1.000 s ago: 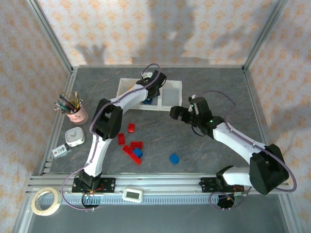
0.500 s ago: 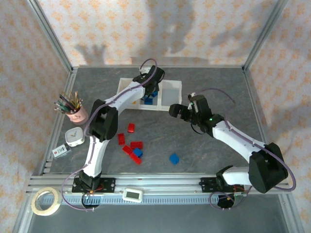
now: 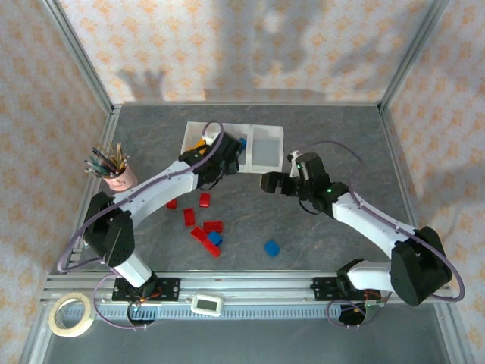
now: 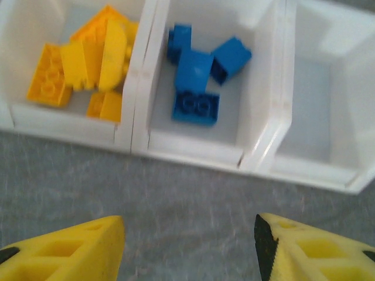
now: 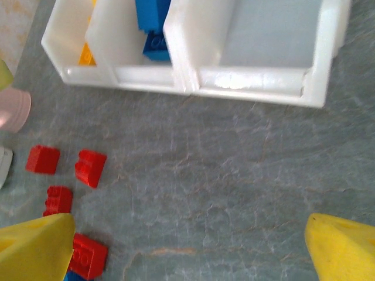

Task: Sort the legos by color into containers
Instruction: Touch the lego at the bottom-center of the table.

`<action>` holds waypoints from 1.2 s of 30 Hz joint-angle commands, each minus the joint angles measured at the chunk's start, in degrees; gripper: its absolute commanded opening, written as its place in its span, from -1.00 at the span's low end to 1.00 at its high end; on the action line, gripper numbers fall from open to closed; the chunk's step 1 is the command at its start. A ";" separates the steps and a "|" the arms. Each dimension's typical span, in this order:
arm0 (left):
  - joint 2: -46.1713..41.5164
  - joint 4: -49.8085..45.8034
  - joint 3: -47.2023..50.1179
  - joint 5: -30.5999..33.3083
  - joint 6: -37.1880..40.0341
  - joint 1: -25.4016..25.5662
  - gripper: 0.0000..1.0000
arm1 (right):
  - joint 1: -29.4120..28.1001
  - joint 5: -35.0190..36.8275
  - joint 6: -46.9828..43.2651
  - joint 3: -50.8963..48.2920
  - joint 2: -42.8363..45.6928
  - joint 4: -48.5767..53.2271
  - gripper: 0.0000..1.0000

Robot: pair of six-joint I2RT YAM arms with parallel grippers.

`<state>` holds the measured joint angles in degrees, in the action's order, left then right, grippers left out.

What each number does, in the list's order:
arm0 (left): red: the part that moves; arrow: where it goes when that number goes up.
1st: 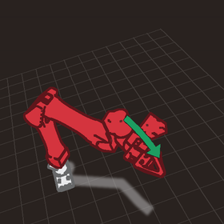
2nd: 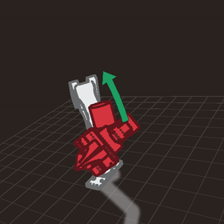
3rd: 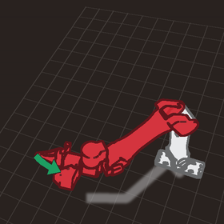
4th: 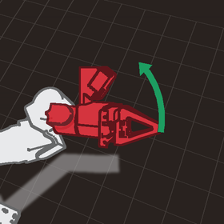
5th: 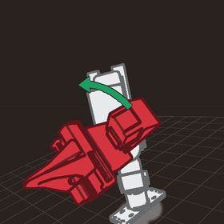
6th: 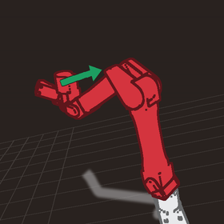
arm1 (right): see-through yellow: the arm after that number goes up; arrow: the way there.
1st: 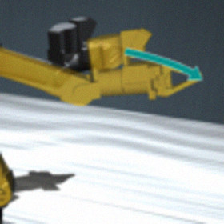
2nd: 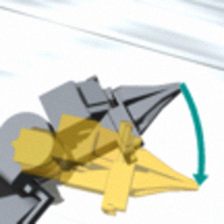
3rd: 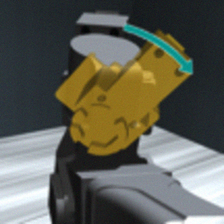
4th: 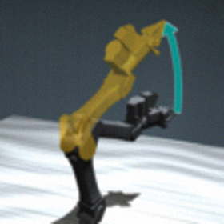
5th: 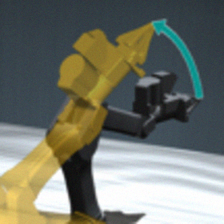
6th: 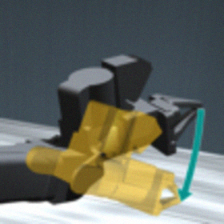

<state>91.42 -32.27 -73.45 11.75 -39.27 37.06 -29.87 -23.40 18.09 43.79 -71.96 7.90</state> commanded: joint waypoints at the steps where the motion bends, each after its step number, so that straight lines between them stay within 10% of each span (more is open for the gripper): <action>1: -3.85 -3.45 5.21 0.37 -5.22 2.42 0.25 | -2.26 -2.45 -2.62 -2.26 2.47 0.02 1.00; 36: -9.62 -8.30 26.39 -8.31 -21.47 17.65 0.34 | -9.25 2.90 1.17 -13.72 6.25 -4.10 1.00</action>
<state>81.67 -38.15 -47.75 3.90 -58.76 53.98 -38.85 -22.46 19.03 30.70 -66.28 4.21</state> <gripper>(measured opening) 0.667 0.997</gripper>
